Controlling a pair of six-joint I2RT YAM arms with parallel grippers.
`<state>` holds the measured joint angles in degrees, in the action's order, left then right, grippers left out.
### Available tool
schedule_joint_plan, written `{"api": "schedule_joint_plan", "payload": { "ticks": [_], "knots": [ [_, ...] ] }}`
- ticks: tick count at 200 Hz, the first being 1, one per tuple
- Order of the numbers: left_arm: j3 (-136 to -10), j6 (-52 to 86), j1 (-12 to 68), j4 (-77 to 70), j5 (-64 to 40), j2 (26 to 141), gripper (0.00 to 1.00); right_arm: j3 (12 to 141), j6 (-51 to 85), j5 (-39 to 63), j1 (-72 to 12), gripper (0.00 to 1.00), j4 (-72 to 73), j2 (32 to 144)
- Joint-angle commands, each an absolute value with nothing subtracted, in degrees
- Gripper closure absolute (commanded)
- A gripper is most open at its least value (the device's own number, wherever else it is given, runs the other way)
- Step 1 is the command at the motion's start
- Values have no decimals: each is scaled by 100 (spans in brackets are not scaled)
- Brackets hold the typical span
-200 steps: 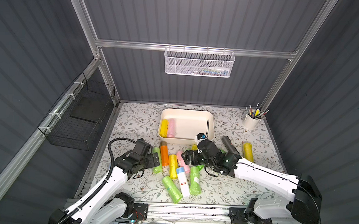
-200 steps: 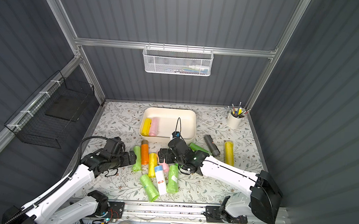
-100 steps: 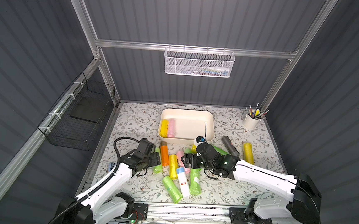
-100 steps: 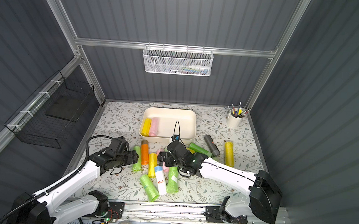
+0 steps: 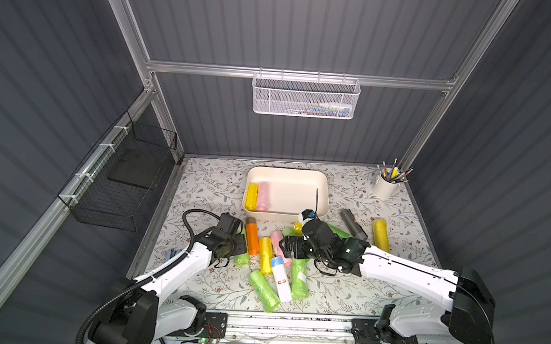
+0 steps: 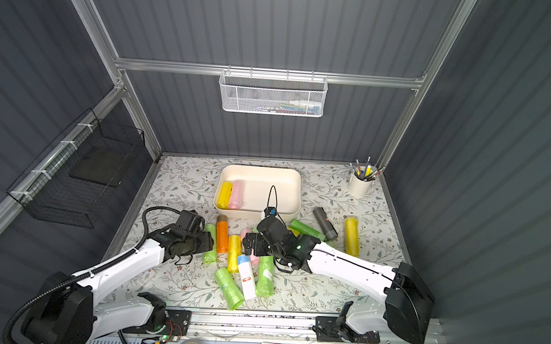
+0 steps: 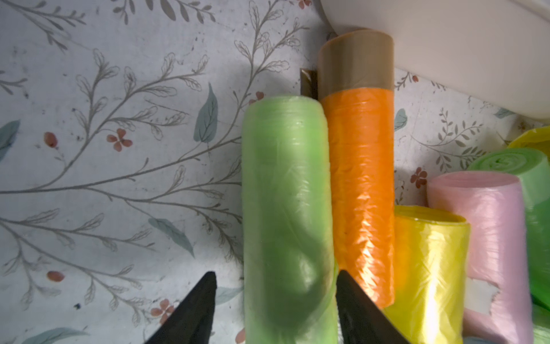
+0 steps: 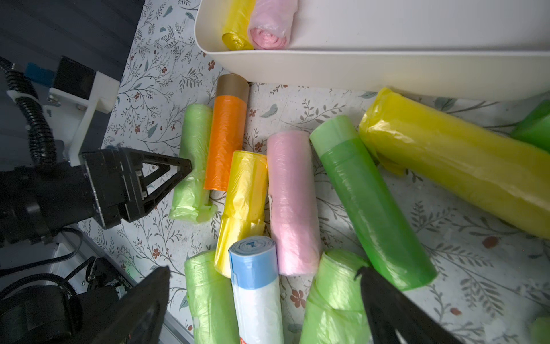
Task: Put the roll of trash bags into the storage box
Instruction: Pick up the roll of trash bags from the center of the board.
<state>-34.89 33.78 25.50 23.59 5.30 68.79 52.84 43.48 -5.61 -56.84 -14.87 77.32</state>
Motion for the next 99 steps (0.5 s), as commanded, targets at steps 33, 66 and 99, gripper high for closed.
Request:
{"api": "schedule_joint_plan", "payload": {
  "ticks": [33,66,99],
  "knots": [
    [-3571,3255,2544,2138,751,7420,41,5641,4258,-690,-5720,1,-1805,7910],
    [-3654,3239,2540,2078,773,7652,41,5606,4314,-694,-5722,1,-1814,7911],
    [-3714,3209,2536,2035,761,7726,42,5599,4342,-728,-5716,1,-1806,7877]
  ]
}}
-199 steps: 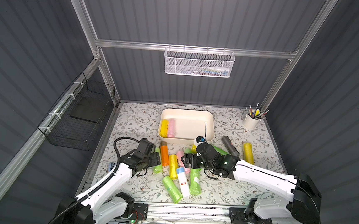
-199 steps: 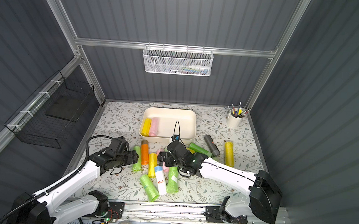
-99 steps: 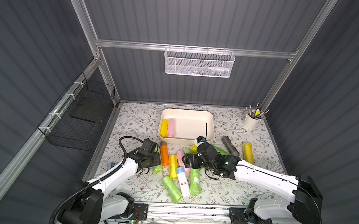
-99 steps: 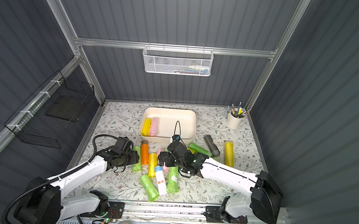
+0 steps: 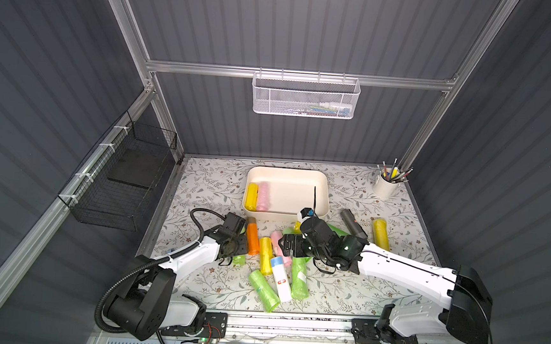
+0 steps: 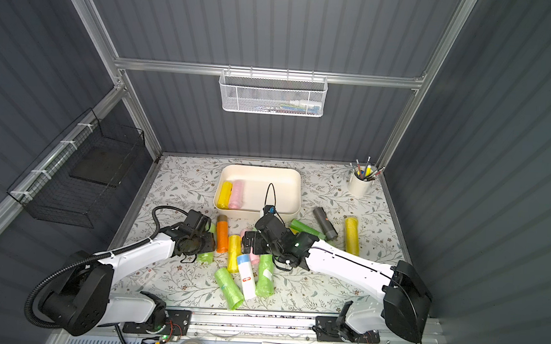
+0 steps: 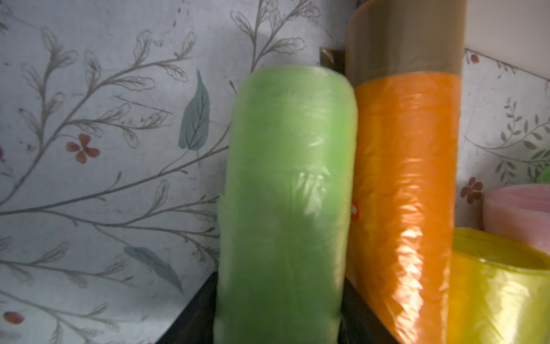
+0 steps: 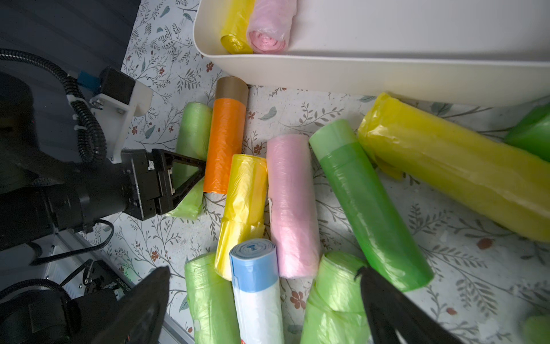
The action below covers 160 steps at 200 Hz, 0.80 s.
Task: Put the roll of trash bags into the storage box
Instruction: Pick up the roll of trash bags from the center of the board.
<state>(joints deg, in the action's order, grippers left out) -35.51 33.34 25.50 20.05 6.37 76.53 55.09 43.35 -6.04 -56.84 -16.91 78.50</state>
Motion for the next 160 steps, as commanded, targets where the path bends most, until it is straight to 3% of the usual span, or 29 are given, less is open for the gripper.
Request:
{"api": "schedule_joint_plan", "payload": {
  "ticks": [1,160],
  "knots": [
    [-3716,3209,2538,2037,759,7730,42,5599,4337,-724,-5719,1,-1808,7881],
    [-3979,3103,2540,2057,809,8143,39,5353,4509,-834,-5722,1,-1782,7736]
  ]
}}
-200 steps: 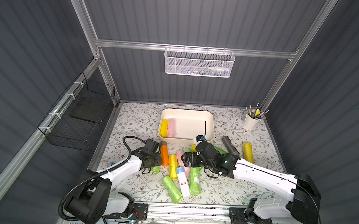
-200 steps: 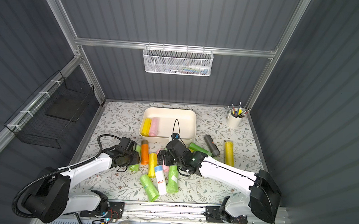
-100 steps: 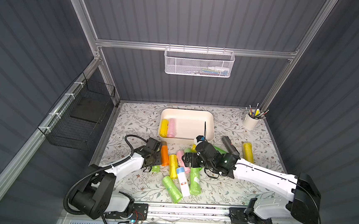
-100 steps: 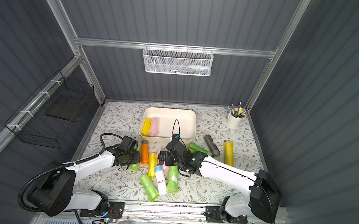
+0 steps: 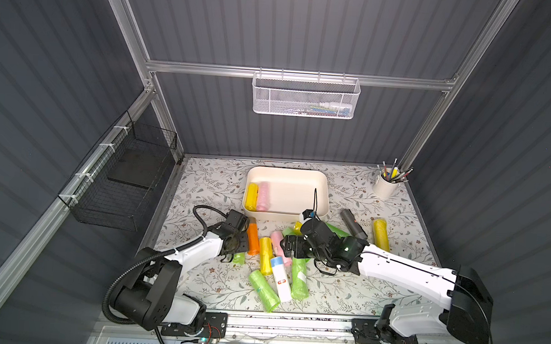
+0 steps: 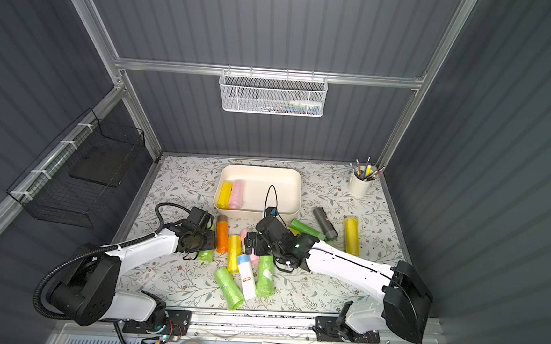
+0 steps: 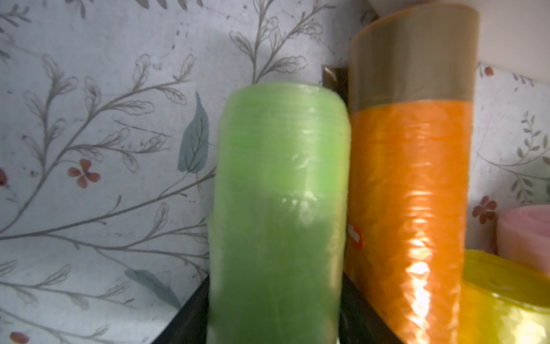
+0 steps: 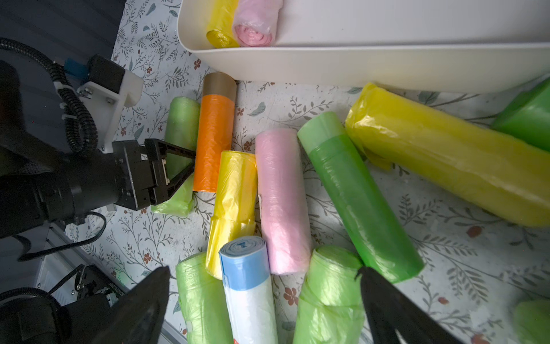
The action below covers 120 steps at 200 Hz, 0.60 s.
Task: Put the roll of trash bags into the storage box
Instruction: Pick up the roll of trash bags from the center of the board.
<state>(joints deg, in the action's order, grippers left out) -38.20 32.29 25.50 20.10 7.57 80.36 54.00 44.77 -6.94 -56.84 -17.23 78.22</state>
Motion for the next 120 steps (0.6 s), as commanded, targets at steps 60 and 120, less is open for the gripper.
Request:
{"api": "schedule_joint_plan", "payload": {
  "ticks": [60,120],
  "knots": [
    [-3981,3085,2540,2005,806,8114,49,5309,4525,-864,-5716,1,-1764,7683],
    [-3973,2982,2540,2101,712,7629,56,5309,4530,-842,-5722,1,-1705,7691]
  ]
}}
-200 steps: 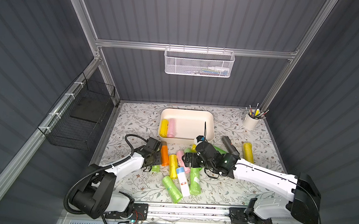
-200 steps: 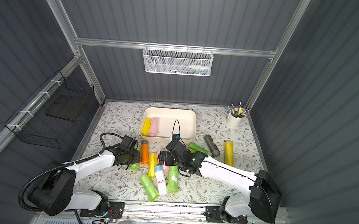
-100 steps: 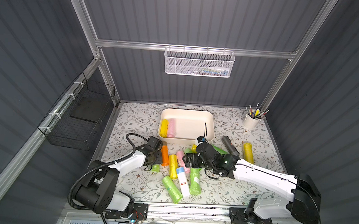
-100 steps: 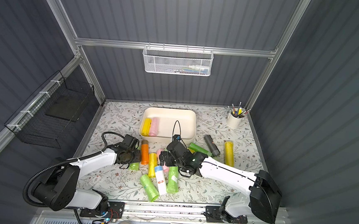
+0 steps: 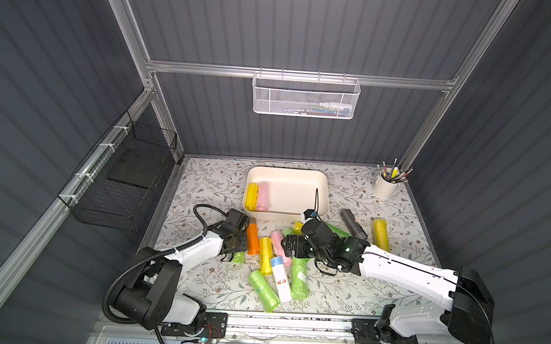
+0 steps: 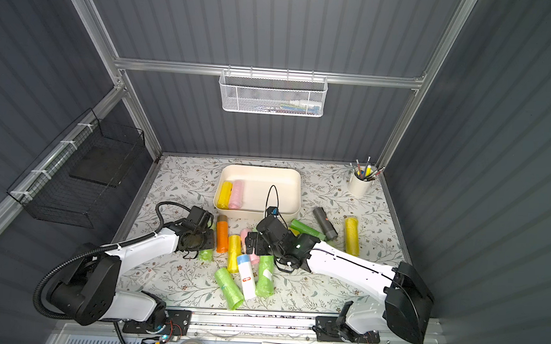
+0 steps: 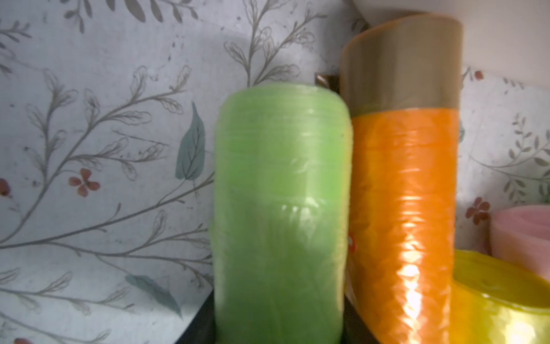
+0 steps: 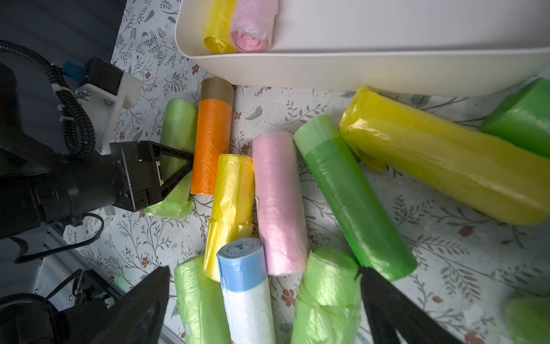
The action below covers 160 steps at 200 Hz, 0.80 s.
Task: Put the roll of trash bags into the storage box
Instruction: Pick up the roll of trash bags from the center of the board.
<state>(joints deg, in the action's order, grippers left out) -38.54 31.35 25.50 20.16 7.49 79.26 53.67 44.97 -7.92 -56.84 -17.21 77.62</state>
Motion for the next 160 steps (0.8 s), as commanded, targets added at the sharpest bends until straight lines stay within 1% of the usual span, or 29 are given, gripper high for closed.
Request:
{"api": "schedule_joint_plan", "payload": {
  "ticks": [1,59,99,160],
  "knots": [
    [-3973,2981,2540,2107,712,7620,56,5309,4523,-837,-5722,1,-1696,7697],
    [-4026,2992,2540,2217,549,7296,57,5246,4458,-486,-5717,1,-1330,7696],
    [-4118,2962,2543,2232,266,7193,58,5171,4487,-552,-5712,1,-1200,7611],
    [-4575,2962,2548,2368,-72,6895,58,5335,4430,-597,-5702,1,-1072,7529]
  ]
}}
